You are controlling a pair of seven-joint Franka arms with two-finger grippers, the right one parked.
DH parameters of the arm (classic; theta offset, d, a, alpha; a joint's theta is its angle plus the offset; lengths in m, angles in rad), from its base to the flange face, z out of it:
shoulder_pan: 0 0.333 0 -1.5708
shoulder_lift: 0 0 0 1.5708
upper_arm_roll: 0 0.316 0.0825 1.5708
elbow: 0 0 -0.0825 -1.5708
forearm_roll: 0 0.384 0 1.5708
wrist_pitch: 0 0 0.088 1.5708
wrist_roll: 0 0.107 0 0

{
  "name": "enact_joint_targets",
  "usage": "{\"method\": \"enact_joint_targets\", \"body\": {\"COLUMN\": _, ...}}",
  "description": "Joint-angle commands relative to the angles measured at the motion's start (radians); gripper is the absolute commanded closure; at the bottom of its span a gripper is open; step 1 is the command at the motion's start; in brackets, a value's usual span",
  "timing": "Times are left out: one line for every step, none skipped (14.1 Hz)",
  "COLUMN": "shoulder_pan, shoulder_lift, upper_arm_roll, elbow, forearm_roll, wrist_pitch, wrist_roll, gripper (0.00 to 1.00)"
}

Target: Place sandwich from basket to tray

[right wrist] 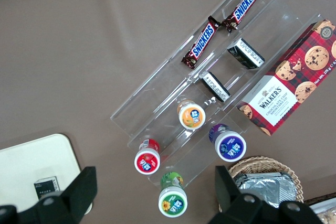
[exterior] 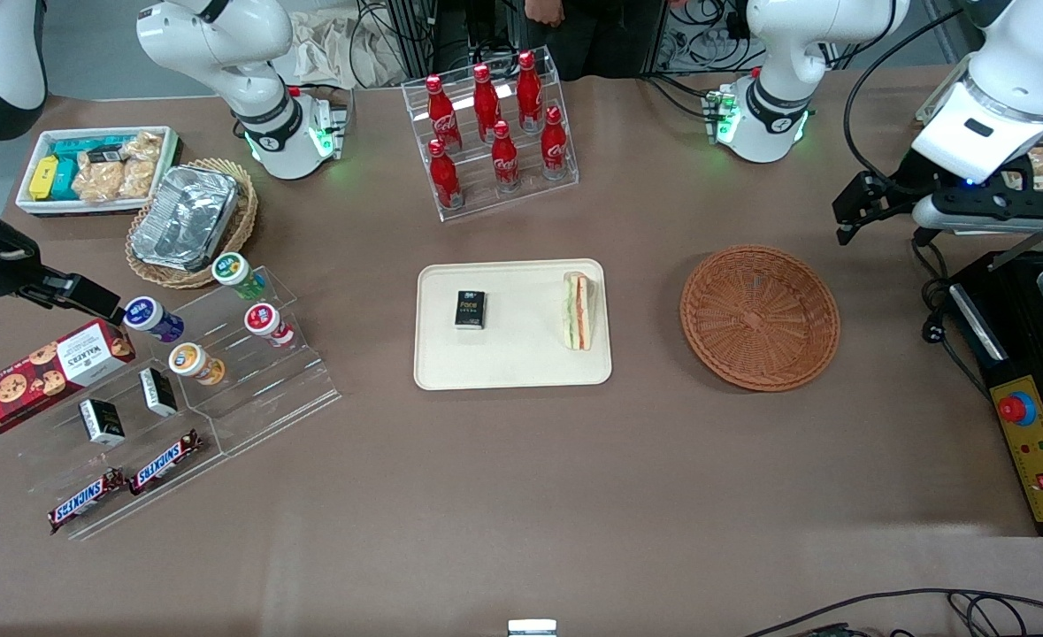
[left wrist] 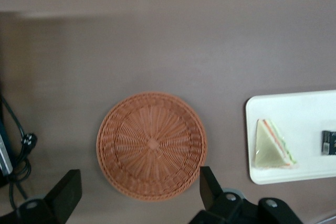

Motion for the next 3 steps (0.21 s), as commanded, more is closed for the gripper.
{"method": "enact_joint_targets", "body": {"shoulder_pan": 0.001, "shoulder_lift": 0.137, "upper_arm_roll": -0.006, "elbow": 0.178, "forearm_roll": -0.014, "wrist_pitch": -0.04, "wrist_roll": 0.011, "gripper": 0.0}}
{"method": "enact_joint_targets", "body": {"shoulder_pan": 0.001, "shoulder_lift": 0.15, "upper_arm_roll": -0.006, "elbow": 0.2, "forearm_roll": -0.015, "wrist_pitch": -0.051, "wrist_roll": 0.011, "gripper": 0.0}}
{"method": "enact_joint_targets", "body": {"shoulder_pan": -0.001, "shoulder_lift": 0.147, "upper_arm_roll": -0.006, "elbow": 0.2, "forearm_roll": -0.015, "wrist_pitch": -0.057, "wrist_roll": 0.012, "gripper": 0.0}}
